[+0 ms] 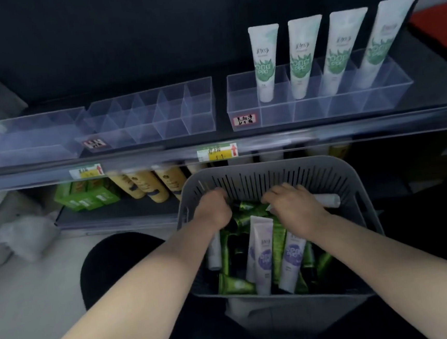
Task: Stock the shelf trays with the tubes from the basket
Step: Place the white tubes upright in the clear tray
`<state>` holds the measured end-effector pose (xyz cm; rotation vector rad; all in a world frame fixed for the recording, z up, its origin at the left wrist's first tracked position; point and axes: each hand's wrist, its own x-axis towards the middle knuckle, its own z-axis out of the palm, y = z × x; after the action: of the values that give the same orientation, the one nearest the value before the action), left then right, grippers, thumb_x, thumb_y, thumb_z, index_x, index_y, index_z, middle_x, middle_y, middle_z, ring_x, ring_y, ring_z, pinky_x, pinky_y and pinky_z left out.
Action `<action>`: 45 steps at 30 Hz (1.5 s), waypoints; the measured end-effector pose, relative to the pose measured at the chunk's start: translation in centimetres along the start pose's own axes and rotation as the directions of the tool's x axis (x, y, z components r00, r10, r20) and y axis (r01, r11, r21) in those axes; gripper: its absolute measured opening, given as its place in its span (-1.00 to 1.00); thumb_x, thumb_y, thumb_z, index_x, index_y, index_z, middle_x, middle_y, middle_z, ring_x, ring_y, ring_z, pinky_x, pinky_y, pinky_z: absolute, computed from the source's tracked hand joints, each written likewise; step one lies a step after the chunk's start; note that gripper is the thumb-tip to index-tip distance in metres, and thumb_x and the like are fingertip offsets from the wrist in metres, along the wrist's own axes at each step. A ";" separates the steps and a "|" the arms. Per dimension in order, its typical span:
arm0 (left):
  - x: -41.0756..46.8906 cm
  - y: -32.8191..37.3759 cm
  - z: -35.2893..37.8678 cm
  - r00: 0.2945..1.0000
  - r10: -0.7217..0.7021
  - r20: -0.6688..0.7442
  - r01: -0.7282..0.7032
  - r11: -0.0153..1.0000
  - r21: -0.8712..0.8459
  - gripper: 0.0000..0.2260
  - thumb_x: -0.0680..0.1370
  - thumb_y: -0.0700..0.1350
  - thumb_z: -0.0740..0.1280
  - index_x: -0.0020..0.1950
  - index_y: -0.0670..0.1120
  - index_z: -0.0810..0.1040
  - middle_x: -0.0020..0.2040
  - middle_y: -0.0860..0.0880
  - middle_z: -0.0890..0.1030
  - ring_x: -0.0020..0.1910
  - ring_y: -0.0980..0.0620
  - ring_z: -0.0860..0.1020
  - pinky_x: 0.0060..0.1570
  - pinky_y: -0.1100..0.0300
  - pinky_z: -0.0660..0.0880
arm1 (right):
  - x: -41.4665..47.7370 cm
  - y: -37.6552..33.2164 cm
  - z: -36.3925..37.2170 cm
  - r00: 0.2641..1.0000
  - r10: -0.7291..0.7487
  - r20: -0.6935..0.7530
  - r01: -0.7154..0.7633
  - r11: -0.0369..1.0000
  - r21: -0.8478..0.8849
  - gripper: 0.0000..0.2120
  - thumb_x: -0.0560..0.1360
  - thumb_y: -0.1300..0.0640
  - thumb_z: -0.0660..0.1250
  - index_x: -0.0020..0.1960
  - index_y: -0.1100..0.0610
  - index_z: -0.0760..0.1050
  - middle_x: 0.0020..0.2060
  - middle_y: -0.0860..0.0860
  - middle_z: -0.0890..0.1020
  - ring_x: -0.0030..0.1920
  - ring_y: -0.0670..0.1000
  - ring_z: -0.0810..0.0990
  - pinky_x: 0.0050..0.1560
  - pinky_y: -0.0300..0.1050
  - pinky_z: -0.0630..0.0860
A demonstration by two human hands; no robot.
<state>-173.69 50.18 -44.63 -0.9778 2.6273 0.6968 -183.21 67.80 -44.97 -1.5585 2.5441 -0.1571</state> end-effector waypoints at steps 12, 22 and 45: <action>2.9 -1.4 3.9 0.965 -0.151 0.213 0.111 0.976 0.187 -0.66 0.57 -0.27 0.17 0.35 -0.25 0.38 0.28 -0.26 0.45 0.20 -0.19 0.48 0.12 0.07 0.46 | 1.2 1.1 3.5 0.996 -0.017 0.089 0.010 0.997 0.080 -0.67 0.50 0.24 0.25 0.25 0.05 0.42 0.16 0.04 0.50 0.19 0.08 0.41 0.09 -0.02 0.39; 4.6 -0.5 3.2 0.953 -0.139 0.269 0.030 0.928 0.373 -0.64 0.57 -0.31 0.20 0.37 -0.25 0.37 0.34 -0.24 0.44 0.28 -0.16 0.47 0.25 0.04 0.44 | 2.0 2.0 4.1 0.994 -0.016 0.104 0.002 0.991 0.134 -0.61 0.49 0.26 0.26 0.29 0.04 0.40 0.20 0.03 0.49 0.22 0.07 0.40 0.09 -0.06 0.36; -0.4 2.8 -1.2 0.988 0.128 0.091 -0.134 0.989 0.064 -0.79 0.58 -0.25 0.18 0.09 -0.25 0.58 0.10 -0.18 0.57 0.05 -0.10 0.54 -0.10 0.14 0.47 | -1.0 -0.6 2.7 0.978 -0.033 0.205 -0.031 0.953 0.301 -0.91 0.51 0.14 0.25 0.01 0.07 0.43 0.03 0.06 0.52 0.08 0.07 0.46 -0.01 -0.08 0.43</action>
<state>-175.38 51.64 -42.50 -0.7443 2.6382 0.6557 -181.71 68.43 -47.48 -1.3794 2.2343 -0.3477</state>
